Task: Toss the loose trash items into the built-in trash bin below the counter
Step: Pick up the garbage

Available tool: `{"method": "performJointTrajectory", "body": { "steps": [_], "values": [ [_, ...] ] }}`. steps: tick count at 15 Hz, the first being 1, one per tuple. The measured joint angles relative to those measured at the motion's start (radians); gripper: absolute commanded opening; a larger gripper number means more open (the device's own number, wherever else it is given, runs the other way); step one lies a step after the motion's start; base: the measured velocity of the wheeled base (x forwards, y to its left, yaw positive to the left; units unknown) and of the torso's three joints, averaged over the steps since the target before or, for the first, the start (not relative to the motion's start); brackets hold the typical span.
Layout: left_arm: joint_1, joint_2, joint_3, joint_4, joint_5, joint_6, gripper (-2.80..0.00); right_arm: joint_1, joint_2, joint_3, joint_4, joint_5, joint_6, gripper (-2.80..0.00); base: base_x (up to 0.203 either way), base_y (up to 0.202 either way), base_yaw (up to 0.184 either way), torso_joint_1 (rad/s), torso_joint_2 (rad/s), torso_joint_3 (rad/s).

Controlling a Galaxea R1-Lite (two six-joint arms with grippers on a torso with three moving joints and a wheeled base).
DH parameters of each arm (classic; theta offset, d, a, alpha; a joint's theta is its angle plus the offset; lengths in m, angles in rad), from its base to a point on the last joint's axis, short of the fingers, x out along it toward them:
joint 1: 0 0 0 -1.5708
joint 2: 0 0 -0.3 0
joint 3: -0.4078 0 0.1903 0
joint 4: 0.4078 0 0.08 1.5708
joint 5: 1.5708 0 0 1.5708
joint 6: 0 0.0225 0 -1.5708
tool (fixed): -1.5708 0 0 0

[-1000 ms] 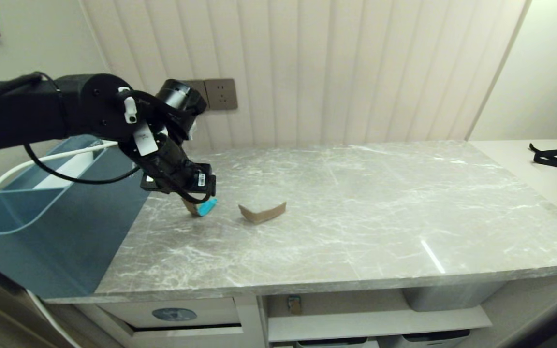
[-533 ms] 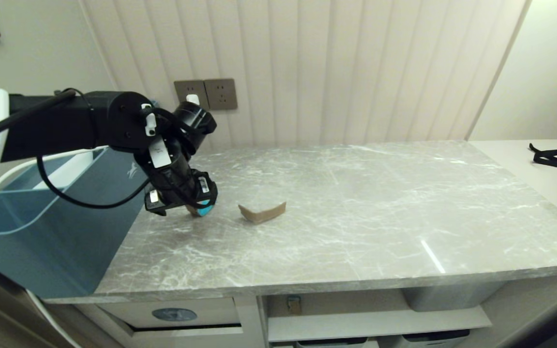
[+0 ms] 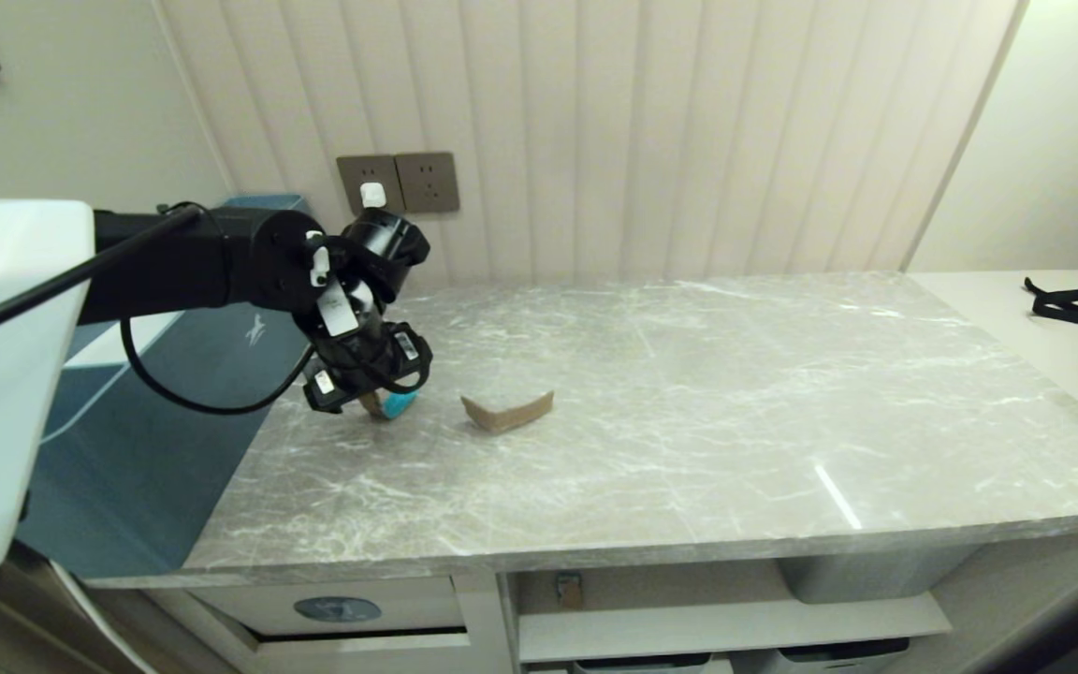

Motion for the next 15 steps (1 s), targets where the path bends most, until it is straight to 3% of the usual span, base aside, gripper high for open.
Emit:
{"method": "performJointTrajectory", "body": {
  "steps": [12,13,15],
  "values": [
    [0.013,0.025,0.0,-0.027,0.023,-0.023,0.0,0.0,0.0,0.0,0.0,0.0,0.0,-2.8,0.0,0.0,0.0,0.0,0.0,0.0],
    [0.014,0.029,0.001,-0.033,0.024,-0.022,-2.8,0.0,0.0,0.0,0.0,0.0,0.0,-2.8,0.0,0.0,0.0,0.0,0.0,0.0],
    [0.013,0.033,0.001,-0.038,0.023,-0.022,-2.8,0.0,0.0,0.0,0.0,0.0,0.0,-2.8,0.0,0.0,0.0,0.0,0.0,0.0]
  ]
}}
